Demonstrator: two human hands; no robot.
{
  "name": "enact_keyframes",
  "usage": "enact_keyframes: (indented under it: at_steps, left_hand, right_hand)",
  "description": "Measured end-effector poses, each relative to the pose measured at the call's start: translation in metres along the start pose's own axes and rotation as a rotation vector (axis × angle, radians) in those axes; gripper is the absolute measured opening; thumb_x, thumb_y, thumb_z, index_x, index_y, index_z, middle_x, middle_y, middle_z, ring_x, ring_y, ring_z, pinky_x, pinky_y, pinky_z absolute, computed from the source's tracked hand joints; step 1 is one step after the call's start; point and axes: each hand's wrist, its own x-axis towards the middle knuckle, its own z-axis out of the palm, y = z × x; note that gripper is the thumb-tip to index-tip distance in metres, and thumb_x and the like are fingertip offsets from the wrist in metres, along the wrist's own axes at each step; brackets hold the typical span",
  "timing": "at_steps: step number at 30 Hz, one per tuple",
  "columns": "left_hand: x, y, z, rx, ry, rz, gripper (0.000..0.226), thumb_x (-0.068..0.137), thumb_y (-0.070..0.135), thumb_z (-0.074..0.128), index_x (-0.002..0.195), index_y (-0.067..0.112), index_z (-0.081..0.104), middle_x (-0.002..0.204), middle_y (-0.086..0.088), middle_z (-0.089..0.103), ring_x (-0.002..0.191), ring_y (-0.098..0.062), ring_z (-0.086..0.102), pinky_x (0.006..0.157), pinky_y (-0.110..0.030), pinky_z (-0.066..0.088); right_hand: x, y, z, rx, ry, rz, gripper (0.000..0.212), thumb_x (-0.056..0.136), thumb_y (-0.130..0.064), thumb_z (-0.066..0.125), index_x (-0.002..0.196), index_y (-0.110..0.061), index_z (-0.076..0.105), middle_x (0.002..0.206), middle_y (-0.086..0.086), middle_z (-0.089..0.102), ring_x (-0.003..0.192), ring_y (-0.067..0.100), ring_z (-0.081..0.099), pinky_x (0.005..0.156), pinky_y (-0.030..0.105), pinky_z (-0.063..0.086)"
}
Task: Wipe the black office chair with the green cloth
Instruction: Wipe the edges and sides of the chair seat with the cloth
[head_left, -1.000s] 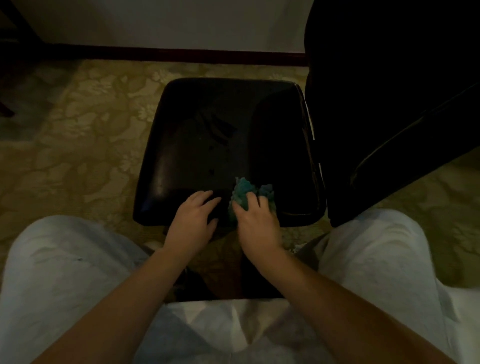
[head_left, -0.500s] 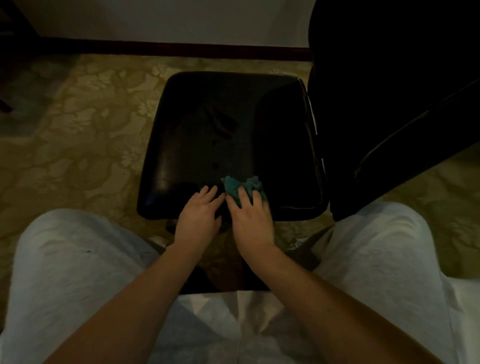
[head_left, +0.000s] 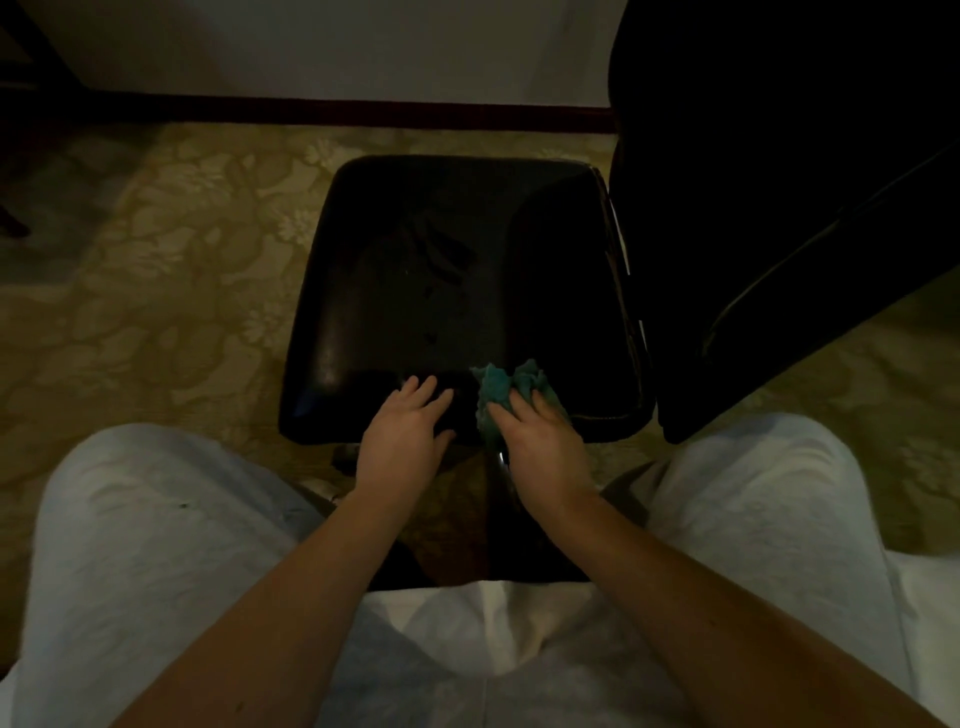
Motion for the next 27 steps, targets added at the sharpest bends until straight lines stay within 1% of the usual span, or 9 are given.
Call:
enact_keyframes:
  at_steps: [4, 6, 9, 12, 15, 18, 20, 23, 27]
  left_hand:
    - [0.001, -0.004, -0.005, 0.029, -0.025, 0.004, 0.058, 0.100, 0.037, 0.055, 0.152, 0.027, 0.034, 0.162, 0.002, 0.027, 0.151, -0.017, 0.020, 0.123, -0.032, 0.015]
    - [0.002, -0.006, -0.009, 0.031, -0.037, 0.009, 0.057, 0.100, 0.037, 0.054, 0.152, 0.027, 0.034, 0.162, 0.003, 0.026, 0.151, -0.017, 0.020, 0.123, -0.032, 0.016]
    - [0.002, -0.005, -0.011, 0.021, -0.041, 0.007, 0.056, 0.099, 0.036, 0.055, 0.152, 0.028, 0.036, 0.162, 0.003, 0.028, 0.150, -0.017, 0.021, 0.122, -0.032, 0.017]
    - [0.002, -0.003, -0.009, 0.015, -0.058, -0.017, 0.057, 0.100, 0.035, 0.055, 0.152, 0.027, 0.036, 0.162, 0.002, 0.027, 0.151, -0.018, 0.020, 0.123, -0.033, 0.016]
    - [0.002, -0.003, -0.008, 0.041, -0.056, -0.011, 0.057, 0.100, 0.035, 0.056, 0.152, 0.025, 0.036, 0.162, 0.001, 0.027, 0.151, -0.019, 0.020, 0.122, -0.032, 0.016]
    - [0.003, -0.004, -0.011, 0.054, -0.056, -0.015, 0.057, 0.100, 0.036, 0.054, 0.153, 0.026, 0.034, 0.162, 0.003, 0.026, 0.151, -0.017, 0.019, 0.122, -0.032, 0.016]
    - [0.002, -0.006, -0.011, 0.053, -0.054, -0.007, 0.057, 0.100, 0.037, 0.054, 0.153, 0.027, 0.034, 0.162, 0.004, 0.026, 0.151, -0.016, 0.018, 0.121, -0.031, 0.016]
    - [0.000, -0.005, -0.010, 0.045, -0.036, -0.004, 0.057, 0.099, 0.037, 0.055, 0.152, 0.028, 0.036, 0.161, 0.004, 0.028, 0.150, -0.016, 0.020, 0.121, -0.031, 0.018]
    - [-0.001, 0.001, -0.005, 0.041, -0.025, -0.016, 0.056, 0.099, 0.036, 0.057, 0.151, 0.027, 0.037, 0.160, 0.002, 0.030, 0.150, -0.017, 0.023, 0.121, -0.032, 0.018]
  right_hand:
    - [-0.005, 0.013, -0.009, 0.025, -0.052, -0.163, 0.053, 0.089, -0.004, 0.059, 0.139, -0.017, 0.051, 0.148, 0.011, 0.044, 0.136, 0.036, 0.040, 0.106, 0.046, 0.041]
    - [-0.009, 0.030, -0.012, 0.016, -0.020, -0.149, 0.052, 0.084, -0.005, 0.065, 0.134, -0.016, 0.056, 0.143, 0.012, 0.050, 0.132, 0.036, 0.046, 0.100, 0.048, 0.048]
    - [-0.011, 0.039, -0.010, 0.005, -0.035, -0.040, 0.052, 0.083, -0.006, 0.064, 0.134, -0.017, 0.057, 0.142, 0.011, 0.051, 0.132, 0.035, 0.046, 0.101, 0.043, 0.044]
    - [-0.007, 0.024, -0.003, 0.013, -0.009, 0.013, 0.048, 0.071, -0.004, 0.076, 0.117, -0.016, 0.069, 0.123, 0.012, 0.065, 0.114, 0.038, 0.061, 0.085, 0.043, 0.054]
    - [-0.005, 0.013, 0.004, 0.023, 0.001, -0.057, 0.049, 0.063, -0.010, 0.085, 0.110, -0.017, 0.071, 0.118, 0.010, 0.068, 0.107, 0.035, 0.065, 0.082, 0.042, 0.056]
    - [-0.004, 0.026, 0.003, 0.070, 0.028, -0.150, 0.051, 0.068, -0.006, 0.081, 0.116, -0.019, 0.070, 0.126, 0.007, 0.065, 0.114, 0.033, 0.062, 0.082, 0.042, 0.056]
    - [-0.003, 0.042, -0.003, 0.054, -0.006, -0.178, 0.053, 0.078, -0.003, 0.073, 0.127, -0.022, 0.063, 0.138, 0.003, 0.057, 0.127, 0.028, 0.054, 0.092, 0.039, 0.052]
    - [-0.001, 0.067, -0.005, 0.048, -0.056, -0.114, 0.052, 0.095, -0.005, 0.050, 0.143, -0.025, 0.046, 0.154, -0.001, 0.036, 0.143, 0.022, 0.031, 0.111, 0.031, 0.030]
    - [-0.003, 0.055, -0.002, 0.081, -0.029, -0.039, 0.051, 0.092, -0.003, 0.051, 0.141, -0.018, 0.049, 0.150, 0.007, 0.042, 0.141, 0.029, 0.035, 0.113, 0.035, 0.028]
